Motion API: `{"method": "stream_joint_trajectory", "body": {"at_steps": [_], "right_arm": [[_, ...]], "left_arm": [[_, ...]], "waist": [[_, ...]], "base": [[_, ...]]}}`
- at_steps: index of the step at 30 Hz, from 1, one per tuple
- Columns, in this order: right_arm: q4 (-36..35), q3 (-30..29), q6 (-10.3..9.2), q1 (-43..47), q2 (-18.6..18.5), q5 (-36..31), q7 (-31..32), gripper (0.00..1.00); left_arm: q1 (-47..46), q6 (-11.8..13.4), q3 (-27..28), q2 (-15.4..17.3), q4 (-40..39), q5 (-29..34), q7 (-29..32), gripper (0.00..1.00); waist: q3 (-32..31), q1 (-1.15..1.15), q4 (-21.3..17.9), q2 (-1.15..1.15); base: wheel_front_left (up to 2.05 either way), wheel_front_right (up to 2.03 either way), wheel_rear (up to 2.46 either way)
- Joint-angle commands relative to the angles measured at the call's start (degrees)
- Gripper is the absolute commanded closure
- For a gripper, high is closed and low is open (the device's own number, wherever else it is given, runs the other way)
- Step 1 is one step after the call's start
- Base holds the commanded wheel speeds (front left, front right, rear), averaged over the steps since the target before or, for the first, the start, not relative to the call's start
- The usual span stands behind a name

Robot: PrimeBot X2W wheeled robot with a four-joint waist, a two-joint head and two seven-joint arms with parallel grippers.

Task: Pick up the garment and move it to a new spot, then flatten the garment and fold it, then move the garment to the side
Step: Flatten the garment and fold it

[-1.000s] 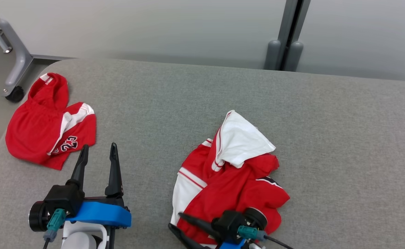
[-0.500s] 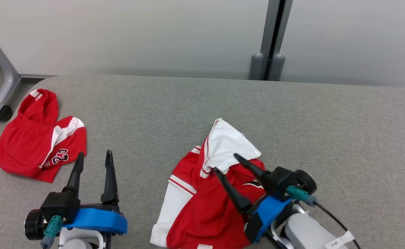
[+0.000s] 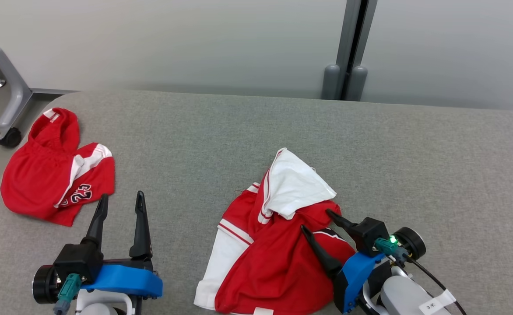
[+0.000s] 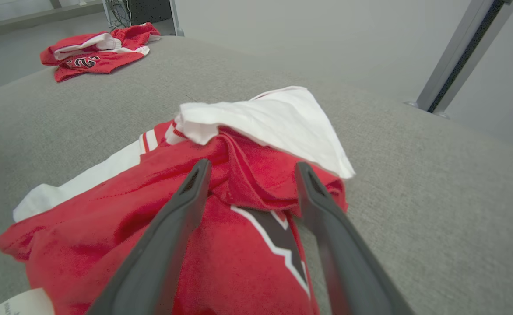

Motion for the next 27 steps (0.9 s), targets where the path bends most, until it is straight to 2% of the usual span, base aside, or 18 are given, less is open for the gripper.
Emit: {"method": "stream_joint_trajectory", "body": {"at_steps": [1,9,10,14,17,27], "right_arm": [[1.3,0.1,0.03,-0.6,0.3,-0.3,0.4,0.0],[9.5,2.0,0.02,-4.4,1.0,-2.9,0.8,0.0],[10.2,2.0,0.02,-4.9,1.3,-2.6,0.6,1.0],[11.8,0.7,0.02,-7.1,1.6,-1.7,-0.9,1.0],[10.8,-1.9,0.02,-8.0,0.6,-0.9,-1.8,1.0],[1.9,-17.0,0.02,-5.0,-7.1,2.4,-2.1,1.0]], "left_arm": [[-0.5,-0.1,-0.3,-0.1,-0.1,0.1,-0.3,0.0],[-1.5,-0.2,-0.7,-0.2,-0.1,-0.2,-0.3,0.0],[-1.6,-0.2,-0.7,-0.2,0.0,-0.3,-0.3,0.0],[-2.0,-0.1,-0.6,-0.3,0.1,-0.3,-0.3,0.0],[-1.8,0.1,-0.3,-0.3,0.0,-0.2,-0.3,0.0],[-2.2,0.0,-0.5,-0.3,0.2,0.1,-0.3,0.0]], "waist": [[0.3,0.0,0.4,0.0],[1.9,0.0,1.7,0.0],[2.0,0.0,1.8,0.0],[2.6,0.0,1.7,0.0],[2.7,0.0,1.0,0.0],[2.4,0.0,-0.9,0.0]], "base": [[0.0,0.0,0.0],[0.0,0.0,0.0],[0.0,0.0,0.0],[0.0,0.0,0.0],[0.0,0.0,0.0],[0.0,0.0,0.0]]}}
